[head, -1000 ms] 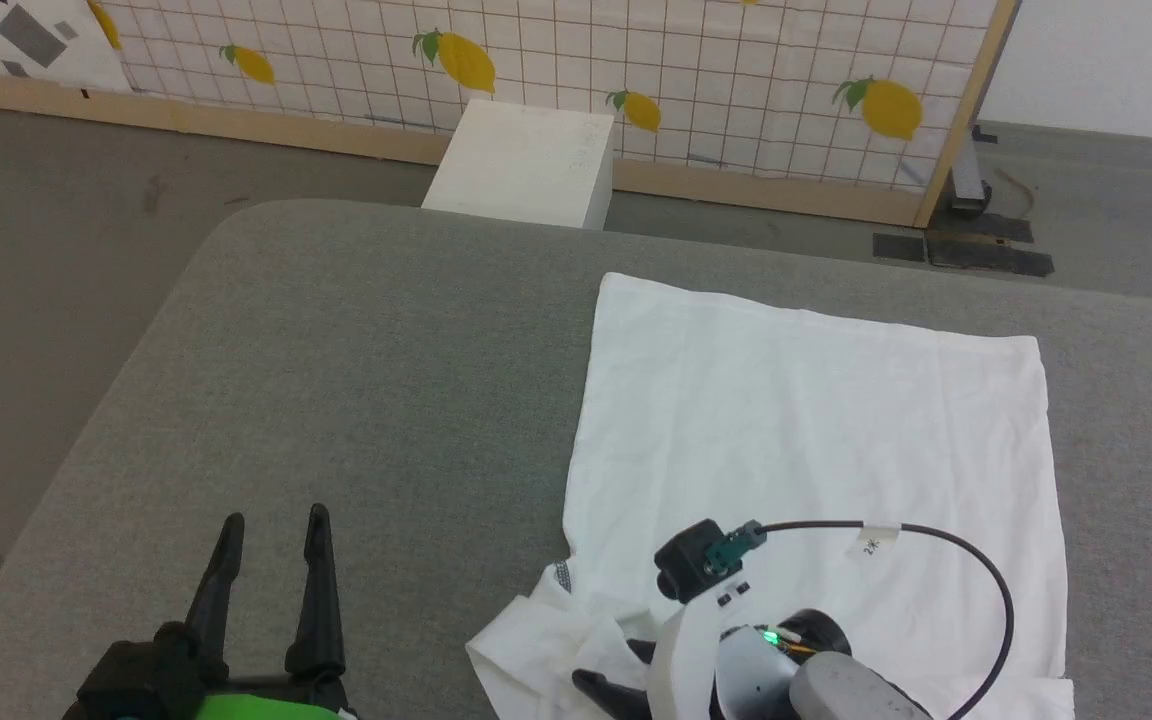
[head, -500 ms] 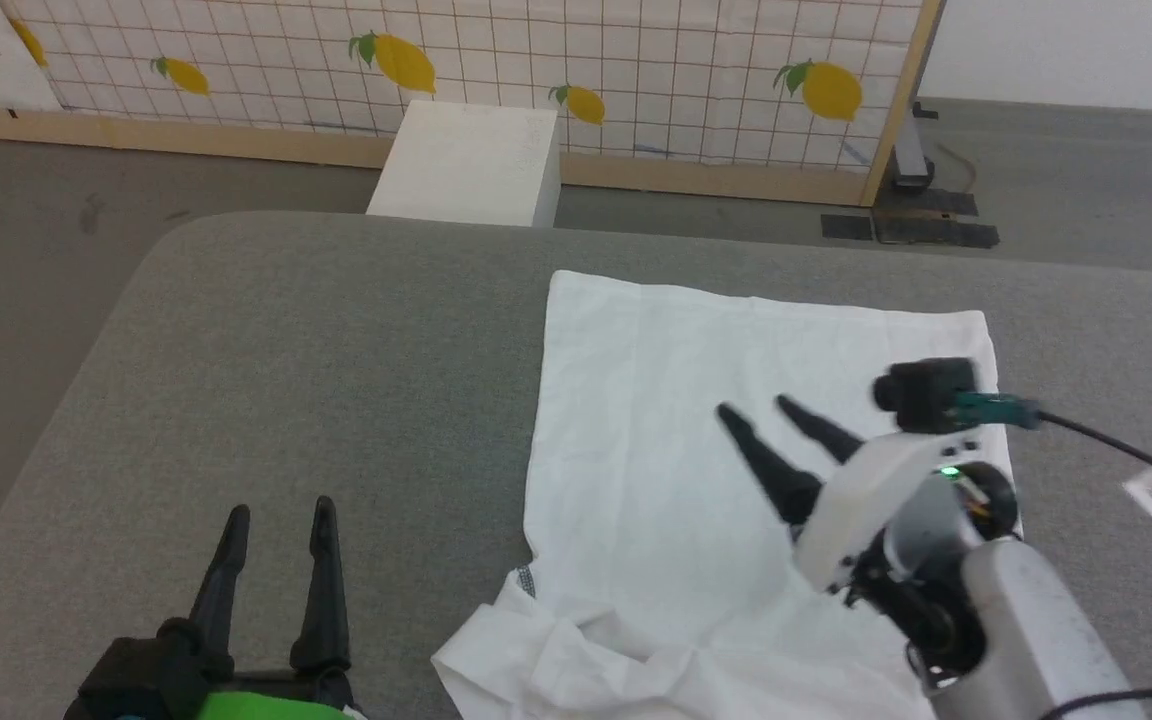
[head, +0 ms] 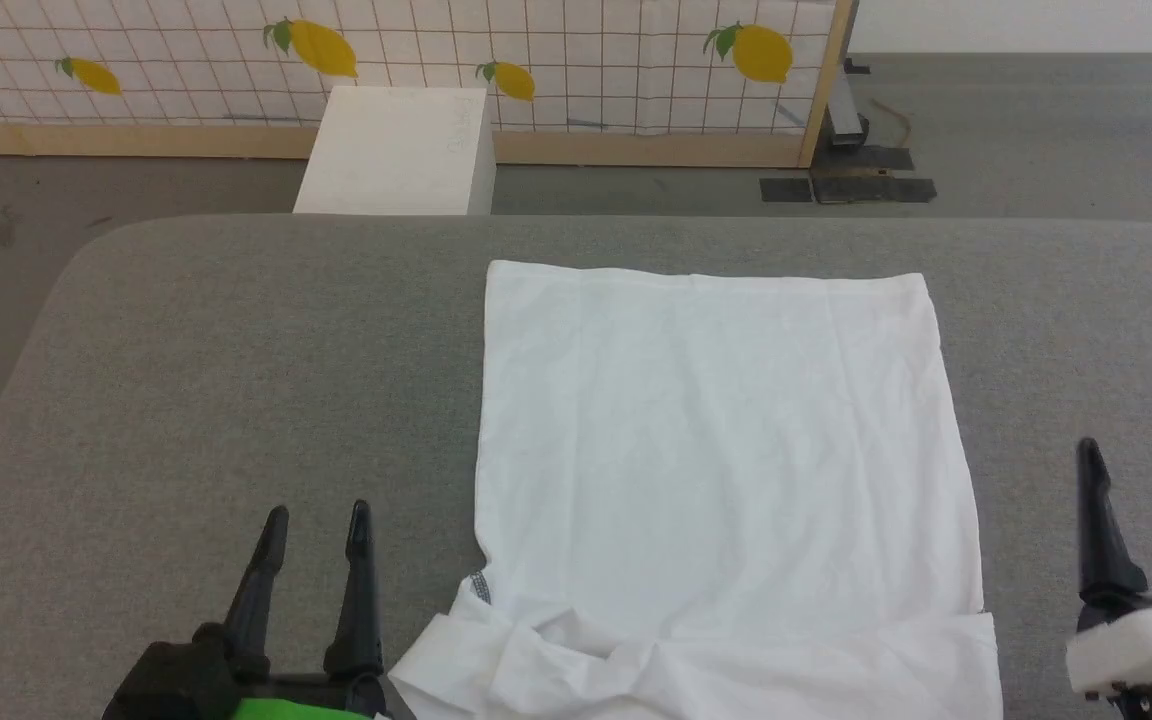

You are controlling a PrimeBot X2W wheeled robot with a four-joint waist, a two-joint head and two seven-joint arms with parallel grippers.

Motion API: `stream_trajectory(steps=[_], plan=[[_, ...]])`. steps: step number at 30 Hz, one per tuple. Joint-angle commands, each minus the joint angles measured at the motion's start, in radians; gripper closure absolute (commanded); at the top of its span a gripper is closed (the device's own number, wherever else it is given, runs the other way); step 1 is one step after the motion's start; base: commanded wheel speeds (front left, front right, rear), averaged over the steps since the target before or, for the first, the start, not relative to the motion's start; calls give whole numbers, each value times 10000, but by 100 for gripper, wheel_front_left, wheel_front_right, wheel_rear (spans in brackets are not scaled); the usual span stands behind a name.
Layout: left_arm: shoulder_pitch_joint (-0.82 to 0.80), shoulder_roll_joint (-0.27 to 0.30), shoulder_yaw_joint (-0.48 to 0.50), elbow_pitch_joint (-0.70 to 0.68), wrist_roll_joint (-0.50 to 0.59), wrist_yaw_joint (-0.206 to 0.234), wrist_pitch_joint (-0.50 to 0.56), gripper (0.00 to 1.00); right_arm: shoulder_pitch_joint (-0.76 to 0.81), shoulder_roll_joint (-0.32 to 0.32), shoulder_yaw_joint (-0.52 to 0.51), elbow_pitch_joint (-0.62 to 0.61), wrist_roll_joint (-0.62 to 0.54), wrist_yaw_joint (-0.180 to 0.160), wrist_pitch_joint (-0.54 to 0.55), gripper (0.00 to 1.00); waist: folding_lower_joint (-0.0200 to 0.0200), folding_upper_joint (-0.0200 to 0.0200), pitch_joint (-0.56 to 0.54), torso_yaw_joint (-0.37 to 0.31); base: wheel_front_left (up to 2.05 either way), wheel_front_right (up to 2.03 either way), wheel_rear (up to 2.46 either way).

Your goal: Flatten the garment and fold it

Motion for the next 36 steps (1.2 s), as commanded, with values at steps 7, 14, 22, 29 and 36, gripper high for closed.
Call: stream_trajectory(steps=[7, 14, 22, 29, 36], plan=[[438, -249, 115, 294, 247, -176, -111, 0, 1085, 4, -314, 468, 313, -13, -1347, 0, 0, 0, -65, -269, 0, 0, 0], [51, 23, 262, 311, 375, -382, 49, 0, 969, 5, -187, 456, 337, -13, -1651, 0, 0, 0, 56, -339, 0, 0, 0], [-2832, 1051, 400, 31, 221, -1203, 1973, 0, 454, 5, -185, -59, 365, -13, -1670, 0, 0, 0, 1048, -425, 0, 0, 0], [-6536, 1609, 245, 1246, -252, -2173, 4108, 0, -16, 5, -123, -269, 420, -13, -1728, 0, 0, 0, 2210, -529, 0, 0, 0], [-9614, 1802, -69, 3117, -710, -2684, 6282, 0, -682, 5, 46, -335, 473, -13, -1774, 0, 0, 0, 3483, -867, 0, 0, 0]])
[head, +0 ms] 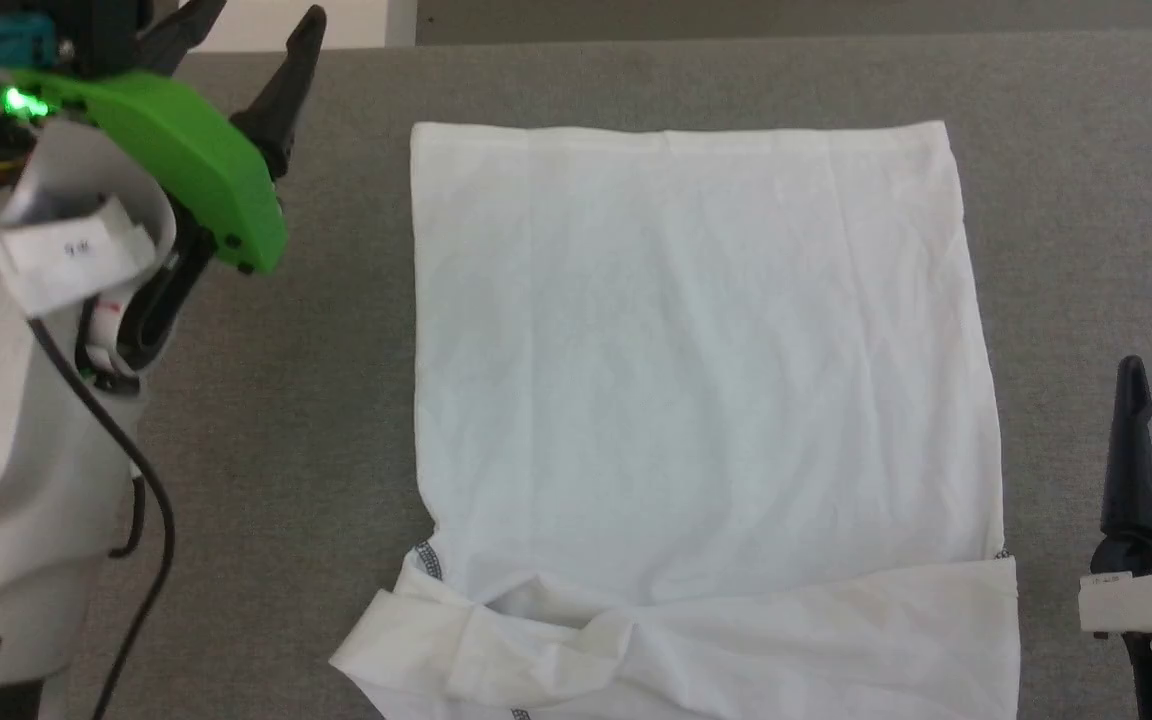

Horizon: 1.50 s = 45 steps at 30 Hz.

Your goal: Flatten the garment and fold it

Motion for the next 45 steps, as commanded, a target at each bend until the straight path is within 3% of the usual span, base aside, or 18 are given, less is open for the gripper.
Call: stream_trajectory(steps=[1, 13, 30, 32, 40, 45], plan=[[-558, 86, -109, 310, -113, -103, 421, 0, -228, -1, 26, -17, 61, -13, -81, 0, -2, 0, 1025, -353, 0, 0, 0], [-2362, 141, -456, 2490, -629, 93, 3184, 0, -809, -1, 409, 472, 280, -13, -415, 0, -2, 0, 2158, -1138, 0, 0, 0], [-2130, 378, -384, 3469, -709, 545, 3446, 0, -1137, -1, 395, 695, 308, -13, -522, 0, -2, 0, 2939, -1850, 0, 0, 0], [-2101, 371, -407, 3510, -776, 467, 3455, 100, -1174, -1, 368, 702, 304, -13, -523, 0, -2, 0, 2986, -1863, 0, 0, 0], [-2111, 245, -491, 3541, -871, 123, 2860, 100, -1509, -1, 260, 430, -68, -13, -202, 0, -2, 0, 2834, -1691, 0, 0, 0], [-2028, -1, -525, 3507, -974, -45, 2208, 100, -2729, -77, 39, -526, -542, -13, 1064, 0, -2, 0, 2622, -1466, 0, 0, 0]])
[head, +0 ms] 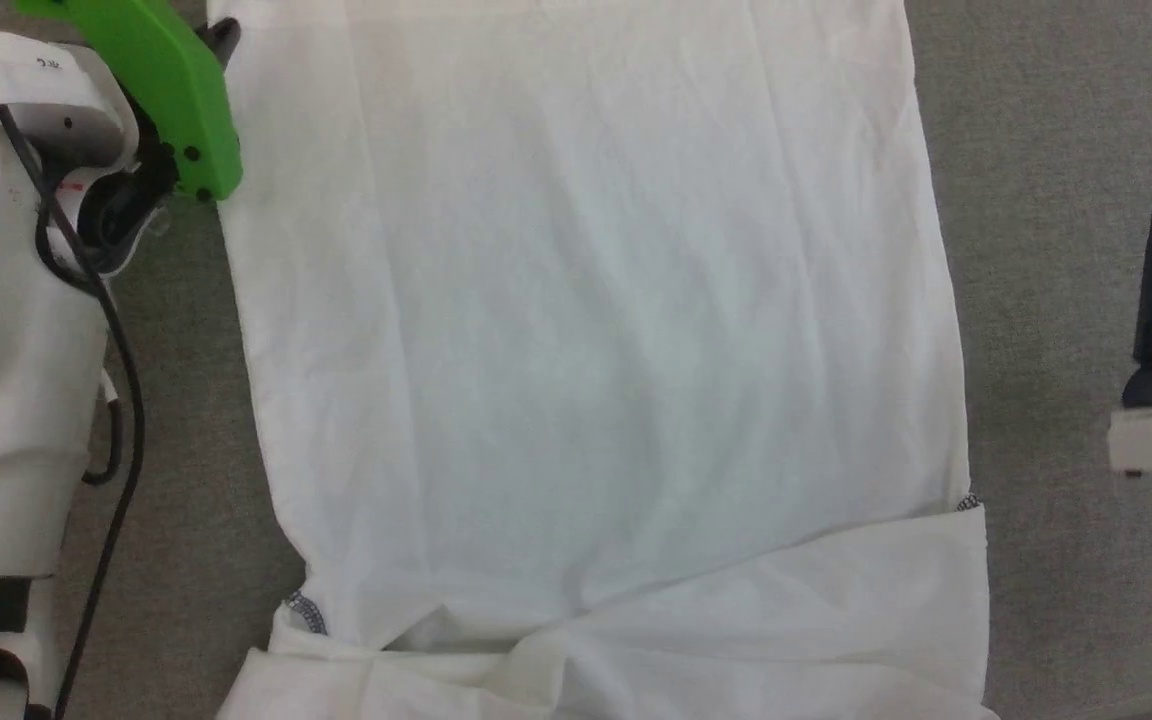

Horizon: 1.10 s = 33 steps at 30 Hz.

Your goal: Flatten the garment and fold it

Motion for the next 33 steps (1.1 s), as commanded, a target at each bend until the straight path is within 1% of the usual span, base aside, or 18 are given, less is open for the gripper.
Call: stream_trajectory(steps=[1, 4, 6, 8, 10, 12, 13, 16, 20, 23, 28, 33], plan=[[146, -129, 17, -39, -126, -76, -281, 100, -679, -175, -114, -253, 48, -13, 507, 0, -1, -1, -138, 182, 0, 0, 0], [204, -346, -79, -111, -179, -180, -674, 100, -1837, -704, -337, -411, 299, -13, 1921, 0, -1, -1, -200, 412, 0, 0, 0], [244, -446, -223, -140, -195, -258, -799, 100, -2632, -1086, -335, -264, 477, -13, 3155, 0, -1, -1, -216, 596, 0, 0, 0], [251, -474, -315, -162, -215, -312, -855, 100, -3281, -1200, -315, -40, 709, -13, 4040, 0, -1, -1, -215, 702, 0, 0, 0], [246, -518, -423, -191, -252, -363, -897, 100, -3900, -1413, -52, 415, 929, -13, 5298, 0, -1, -1, -200, 835, 0, 0, 0], [226, -550, -523, -221, -278, -399, -910, 100, -4434, -1555, 22, 932, 937, -13, 6251, 0, -1, -1, -166, 942, 0, 0, 0], [214, -572, -566, -233, -293, -412, -912, 100, -4635, -1720, 169, 1172, 877, -13, 6634, 0, -1, -1, -145, 995, 0, 0, 0], [154, -627, -695, -286, -324, -446, -928, 100, -5399, -1659, 126, 2107, 707, -13, 7644, 0, -1, -1, -36, 1143, 0, 0, 0], [57, -693, -834, -363, -373, -478, -956, 100, -6290, -1611, 249, 3165, 245, -13, 8268, 0, -1, -1, 143, 1323, 0, 0, 0], [9, -708, -899, -365, -396, -492, -988, 100, -6688, -1459, 328, 3866, -75, -13, 8486, 0, -1, -1, 238, 1425, 0, 0, 0], [-9, -727, -1004, -320, -433, -506, -1021, 100, -7017, -1236, 344, 4871, -673, -13, 8451, 0, -1, -1, 328, 1561, 0, 0, 0], [-94, -778, -1111, -274, -491, -522, -1041, 100, -7190, -1122, 201, 5485, -1029, -13, 8384, 0, -1, -1, 456, 1718, 0, 0, 0]])
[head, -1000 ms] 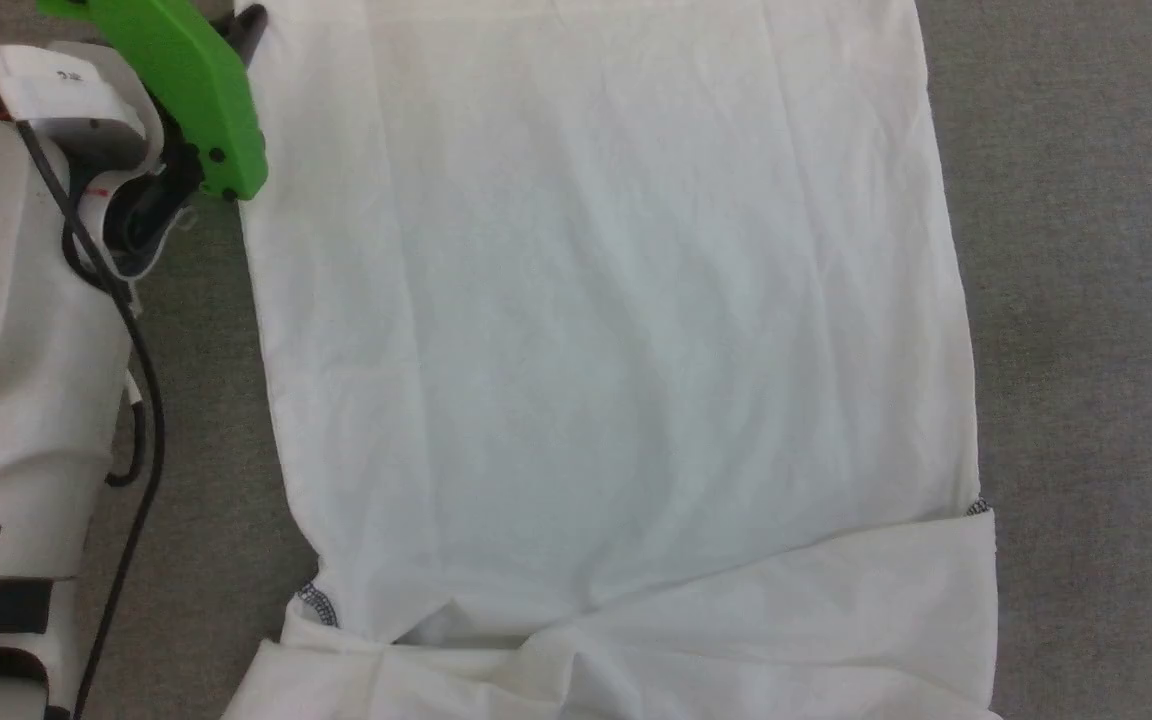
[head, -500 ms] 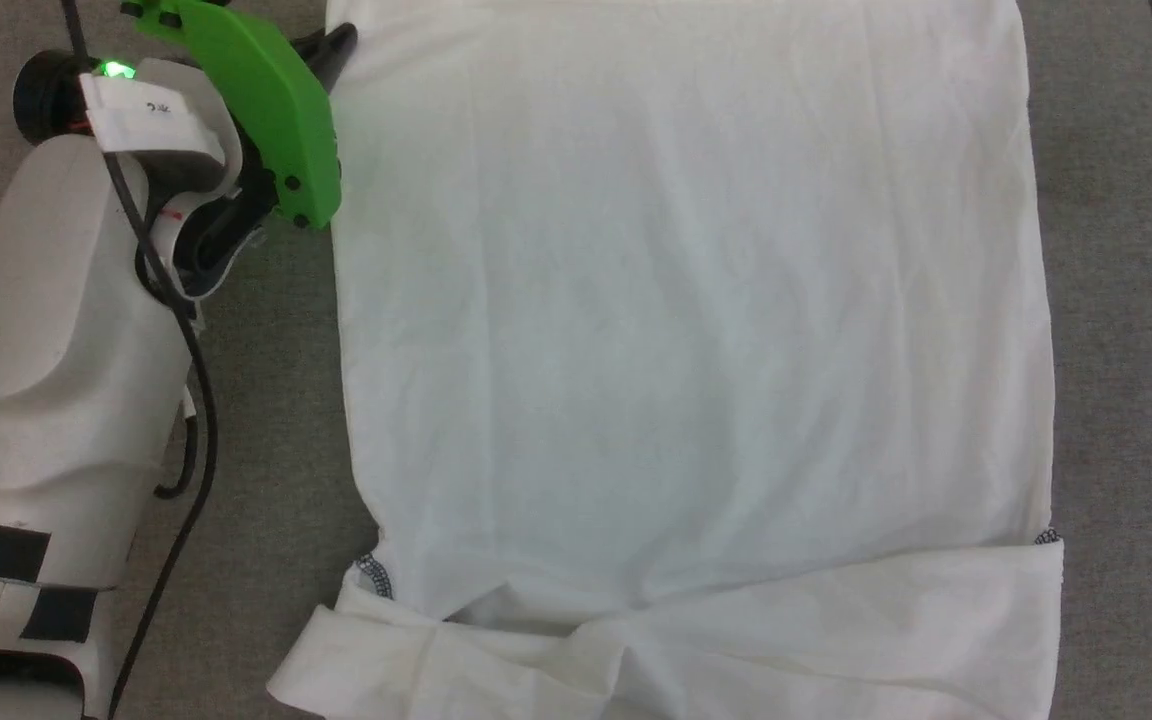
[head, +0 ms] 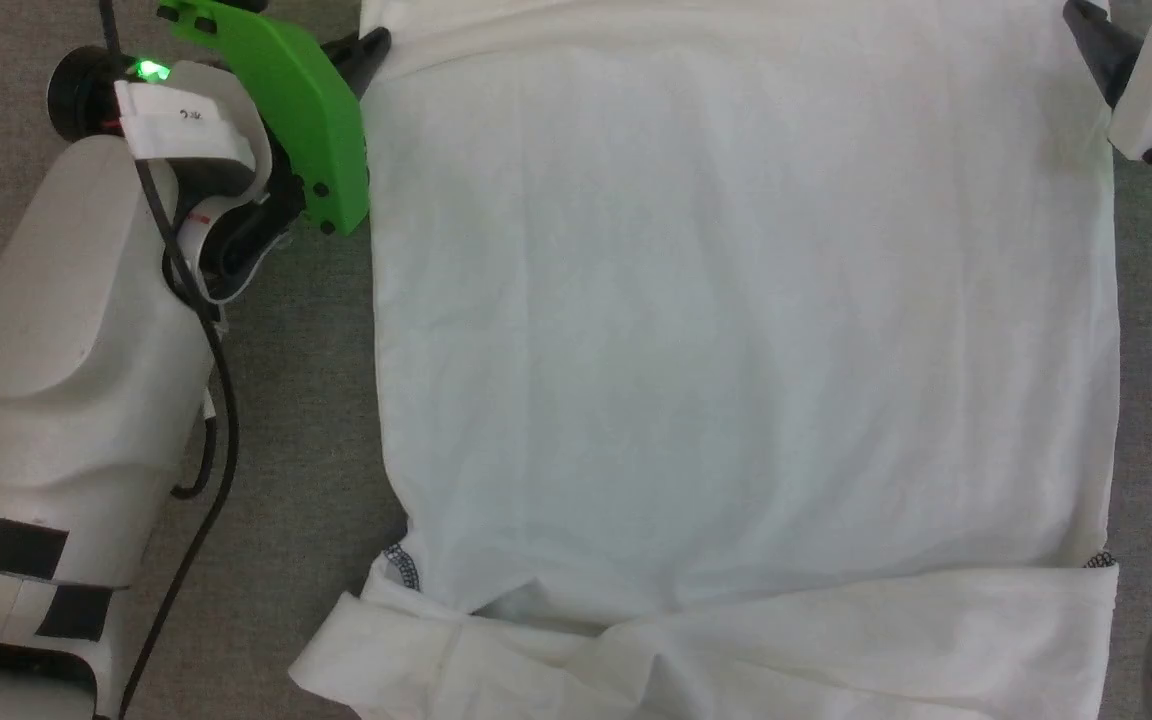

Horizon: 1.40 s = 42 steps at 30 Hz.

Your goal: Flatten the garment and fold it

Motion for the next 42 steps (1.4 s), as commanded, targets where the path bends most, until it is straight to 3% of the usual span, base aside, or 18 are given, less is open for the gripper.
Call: stream_trajectory(steps=[1, 9, 10, 12, 21, 32, 42], plan=[[-173, -23, -45, 24, -39, -49, -37, 100, -242, 34, -44, 127, -123, -13, -70, 0, 0, -1, 100, 90, 0, 0, 0], [-284, -59, -173, 24, -97, -64, -119, 100, -606, 17, -236, 633, -318, -13, -246, 0, 0, -1, 387, 252, 0, 0, 0], [-300, -57, -178, 27, -105, -65, -131, 100, -645, 37, -269, 678, -319, -13, -237, 7, 0, -1, 418, 259, 0, 0, 0], [-383, -48, -188, 77, -153, -70, -172, 100, -793, 89, -310, 767, -332, -13, -277, 100, 0, -1, 532, 284, 0, 0, 0], [-532, 132, -24, 197, -114, -75, -791, 100, -984, -49, -396, 834, -335, -13, -1093, 100, 0, -1, 350, 195, 0, 0, 0], [-974, 185, 366, 234, 672, 113, -3374, 100, -1275, -395, -312, 1127, -246, -13, -2609, 100, 0, -1, -153, 120, 0, 0, 0], [-884, 282, 455, 455, 883, 82, -4734, 100, -1231, -754, -24, 1307, 150, -13, -3622, 100, 0, -1, -860, 203, 0, 0, 0]])
